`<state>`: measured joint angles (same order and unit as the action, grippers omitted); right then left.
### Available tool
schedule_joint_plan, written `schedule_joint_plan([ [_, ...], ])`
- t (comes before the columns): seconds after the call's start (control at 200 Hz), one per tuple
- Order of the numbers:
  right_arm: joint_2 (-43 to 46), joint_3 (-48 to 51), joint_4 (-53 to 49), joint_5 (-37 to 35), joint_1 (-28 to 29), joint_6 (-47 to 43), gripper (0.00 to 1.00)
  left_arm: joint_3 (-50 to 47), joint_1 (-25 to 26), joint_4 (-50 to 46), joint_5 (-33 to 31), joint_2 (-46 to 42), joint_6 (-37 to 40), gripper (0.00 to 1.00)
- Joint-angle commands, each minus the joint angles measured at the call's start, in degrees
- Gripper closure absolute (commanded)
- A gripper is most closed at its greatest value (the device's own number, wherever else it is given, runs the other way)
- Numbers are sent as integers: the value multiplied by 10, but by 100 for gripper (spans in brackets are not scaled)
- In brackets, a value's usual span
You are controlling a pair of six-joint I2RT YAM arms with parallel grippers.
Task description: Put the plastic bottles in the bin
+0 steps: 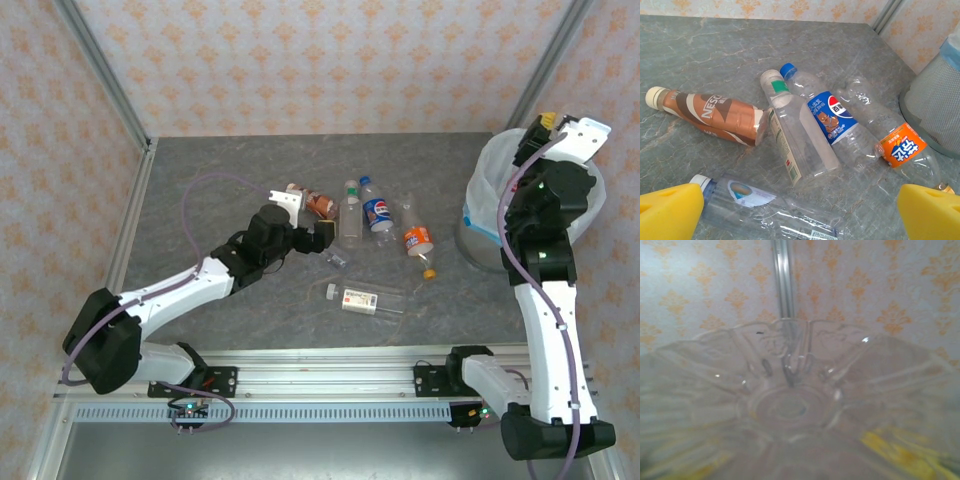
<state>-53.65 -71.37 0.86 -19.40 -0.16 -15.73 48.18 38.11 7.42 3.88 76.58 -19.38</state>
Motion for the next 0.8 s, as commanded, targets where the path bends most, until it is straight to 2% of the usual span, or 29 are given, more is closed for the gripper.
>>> schedule_joint_plan([
  [0.0,-8,-1,18,-35,-10,-53,63,23,-1,-18,5,8,14,0],
  [0.17,-17,51,38,-87,-14,-115,63,23,-1,-19,2,10,4,0],
  [0.41,-40,89,21,-83,-33,-131,63,21,-1,-43,-44,9,-1,0],
  [0.591,-99,59,-79,-81,-41,-152,63,24,-1,-59,-56,11,-5,0],
  [0.711,-132,57,-93,-91,-46,-180,60,27,-1,-64,-62,15,-8,0],
  [0.791,-154,53,-104,-89,-55,-164,59,32,-1,-74,-66,21,-11,0],
])
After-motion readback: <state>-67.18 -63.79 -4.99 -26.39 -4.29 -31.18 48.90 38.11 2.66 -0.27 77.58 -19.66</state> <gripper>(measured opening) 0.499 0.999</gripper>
